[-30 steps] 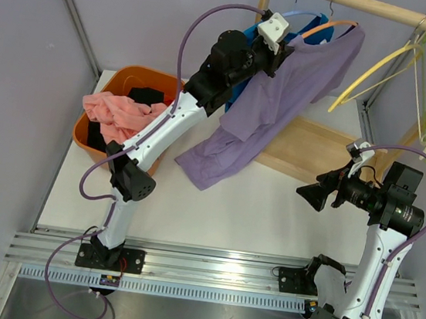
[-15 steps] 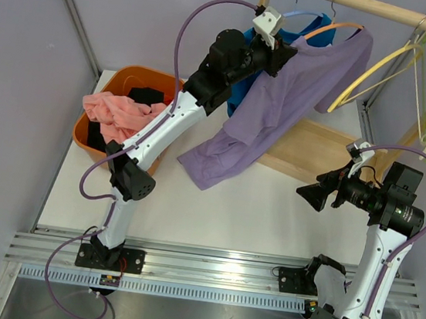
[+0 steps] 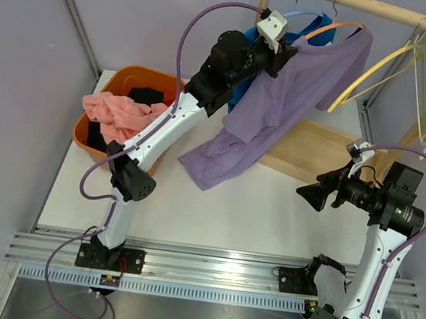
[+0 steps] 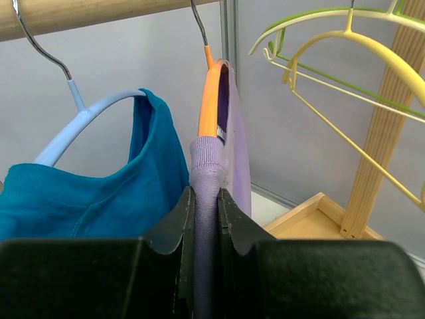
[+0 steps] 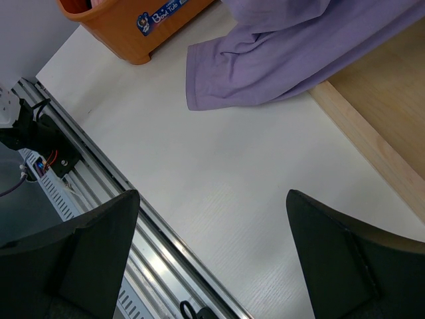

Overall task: Remove the t-shirt from the hanger
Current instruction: Grab a hanger with a tshirt on it with the left arm, then pass the hanger from the left arm to the right

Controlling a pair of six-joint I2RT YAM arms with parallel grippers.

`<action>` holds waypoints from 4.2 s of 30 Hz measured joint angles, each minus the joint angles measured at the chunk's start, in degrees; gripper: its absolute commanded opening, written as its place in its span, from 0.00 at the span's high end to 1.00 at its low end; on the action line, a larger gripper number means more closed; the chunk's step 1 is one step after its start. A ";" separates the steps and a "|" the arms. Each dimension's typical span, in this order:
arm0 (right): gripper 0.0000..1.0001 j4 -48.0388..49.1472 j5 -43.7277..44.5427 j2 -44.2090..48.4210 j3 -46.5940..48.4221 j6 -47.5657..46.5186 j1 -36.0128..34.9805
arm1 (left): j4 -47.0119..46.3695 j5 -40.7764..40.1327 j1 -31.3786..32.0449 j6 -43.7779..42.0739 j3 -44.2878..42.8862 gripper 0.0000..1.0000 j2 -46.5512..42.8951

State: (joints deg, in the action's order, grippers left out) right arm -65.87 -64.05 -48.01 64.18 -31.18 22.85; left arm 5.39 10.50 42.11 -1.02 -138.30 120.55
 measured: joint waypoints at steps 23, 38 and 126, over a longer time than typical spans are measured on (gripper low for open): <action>0.00 0.02 0.09 -0.17 -0.15 0.20 0.00 | -8.61 -1.49 5.64 -8.04 2.21 1.00 -1.16; 0.01 -10.38 -3.15 -2.01 3.80 -25.97 0.00 | -6.29 -3.74 5.46 -10.19 31.65 1.00 -27.47; 1.00 14.29 36.50 -0.83 -6.43 6.12 -37.09 | 0.11 -16.70 14.27 45.11 87.01 0.17 -53.59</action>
State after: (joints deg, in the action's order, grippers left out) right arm -51.57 -27.55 -48.84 57.76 -25.06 -14.24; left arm 5.50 -6.20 56.38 44.10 -51.29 66.96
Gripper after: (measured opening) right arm 0.133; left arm 0.832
